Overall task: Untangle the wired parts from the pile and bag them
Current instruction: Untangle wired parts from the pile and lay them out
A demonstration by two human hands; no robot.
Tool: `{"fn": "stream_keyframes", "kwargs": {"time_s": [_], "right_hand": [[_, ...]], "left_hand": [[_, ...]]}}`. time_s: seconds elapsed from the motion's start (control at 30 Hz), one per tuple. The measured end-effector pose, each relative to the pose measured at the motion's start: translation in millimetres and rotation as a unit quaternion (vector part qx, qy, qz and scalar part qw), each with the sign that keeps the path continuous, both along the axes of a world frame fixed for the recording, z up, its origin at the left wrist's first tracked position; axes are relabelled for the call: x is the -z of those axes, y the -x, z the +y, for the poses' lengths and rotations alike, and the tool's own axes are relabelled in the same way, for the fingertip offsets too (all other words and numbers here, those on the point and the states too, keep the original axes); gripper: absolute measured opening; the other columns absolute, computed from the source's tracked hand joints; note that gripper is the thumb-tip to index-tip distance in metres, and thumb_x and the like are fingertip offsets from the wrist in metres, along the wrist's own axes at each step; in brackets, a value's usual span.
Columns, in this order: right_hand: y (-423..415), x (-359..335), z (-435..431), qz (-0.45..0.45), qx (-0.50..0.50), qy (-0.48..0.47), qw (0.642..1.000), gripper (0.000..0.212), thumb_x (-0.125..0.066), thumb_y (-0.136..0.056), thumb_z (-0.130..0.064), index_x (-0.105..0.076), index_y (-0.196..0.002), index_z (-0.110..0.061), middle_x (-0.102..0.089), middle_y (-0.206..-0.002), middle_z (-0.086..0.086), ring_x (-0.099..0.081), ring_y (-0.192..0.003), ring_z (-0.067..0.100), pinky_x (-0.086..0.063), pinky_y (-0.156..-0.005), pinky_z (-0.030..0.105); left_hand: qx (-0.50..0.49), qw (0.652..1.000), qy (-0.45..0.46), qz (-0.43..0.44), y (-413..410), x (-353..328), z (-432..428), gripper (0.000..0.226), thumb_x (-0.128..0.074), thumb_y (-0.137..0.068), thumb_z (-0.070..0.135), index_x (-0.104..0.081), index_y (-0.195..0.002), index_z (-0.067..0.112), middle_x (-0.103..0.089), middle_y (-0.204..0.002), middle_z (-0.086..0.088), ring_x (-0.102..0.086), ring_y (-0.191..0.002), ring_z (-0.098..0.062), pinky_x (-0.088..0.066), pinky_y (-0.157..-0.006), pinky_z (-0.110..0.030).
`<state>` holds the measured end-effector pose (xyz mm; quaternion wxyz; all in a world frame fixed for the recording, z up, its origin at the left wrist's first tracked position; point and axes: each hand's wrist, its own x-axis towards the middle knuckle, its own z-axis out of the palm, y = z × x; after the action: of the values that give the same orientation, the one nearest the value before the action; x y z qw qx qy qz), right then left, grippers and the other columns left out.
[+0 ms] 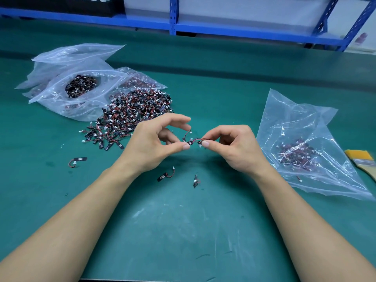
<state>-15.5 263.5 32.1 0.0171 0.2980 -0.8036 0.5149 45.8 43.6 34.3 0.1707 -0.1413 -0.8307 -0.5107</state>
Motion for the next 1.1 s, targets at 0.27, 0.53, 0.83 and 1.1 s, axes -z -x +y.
{"fn": "stream_keyframes", "kwargs": {"time_s": [0.27, 0.53, 0.83, 1.1], "right_hand": [[4.5, -9.1, 16.0, -0.013, 0.050, 0.040, 0.998, 0.015, -0.078, -0.082, -0.014, -0.072, -0.073, -0.024, -0.065, -0.064, -0.017, -0.040, -0.050, 0.011, -0.034, -0.049, 0.018], [12.0, -13.8, 23.5, 0.002, 0.125, 0.065, 0.990, 0.020, -0.079, -0.082, -0.010, -0.071, -0.071, -0.025, -0.061, -0.061, -0.019, -0.037, -0.050, 0.007, -0.032, -0.049, 0.014], [7.2, -19.3, 26.1, -0.045, 0.004, 0.109, 0.993, 0.007, -0.070, -0.082, -0.015, -0.073, -0.077, -0.019, -0.066, -0.063, -0.009, -0.042, -0.047, 0.005, -0.034, -0.046, 0.017], [2.5, -14.4, 20.2, -0.100, -0.081, 0.044, 0.991, 0.016, -0.074, -0.082, -0.014, -0.077, -0.075, -0.028, -0.068, -0.066, -0.007, -0.044, -0.053, 0.011, -0.033, -0.049, 0.017]], "left_hand": [[-0.002, 1.000, 0.005, -0.013, -1.5, -3.4, -4.5, 0.039, -0.083, -0.077, 0.004, -0.069, -0.110, 0.020, -0.074, -0.101, 0.006, -0.071, -0.072, -0.020, -0.059, -0.078, -0.036], [-0.029, 0.999, -0.010, -0.033, 0.6, -2.4, -2.2, 0.027, -0.077, -0.082, -0.001, -0.073, -0.100, 0.018, -0.073, -0.086, -0.002, -0.069, -0.073, -0.012, -0.055, -0.077, -0.021], [-0.043, 0.998, 0.010, -0.035, -2.3, -4.6, 0.8, 0.019, -0.077, -0.082, 0.000, -0.076, -0.093, 0.016, -0.073, -0.078, 0.004, -0.065, -0.070, -0.007, -0.055, -0.072, -0.031], [-0.038, 0.999, 0.022, -0.026, -1.4, 0.9, 6.7, 0.020, -0.076, -0.084, 0.003, -0.074, -0.093, 0.021, -0.072, -0.079, 0.007, -0.064, -0.070, -0.010, -0.054, -0.070, -0.031]]}}
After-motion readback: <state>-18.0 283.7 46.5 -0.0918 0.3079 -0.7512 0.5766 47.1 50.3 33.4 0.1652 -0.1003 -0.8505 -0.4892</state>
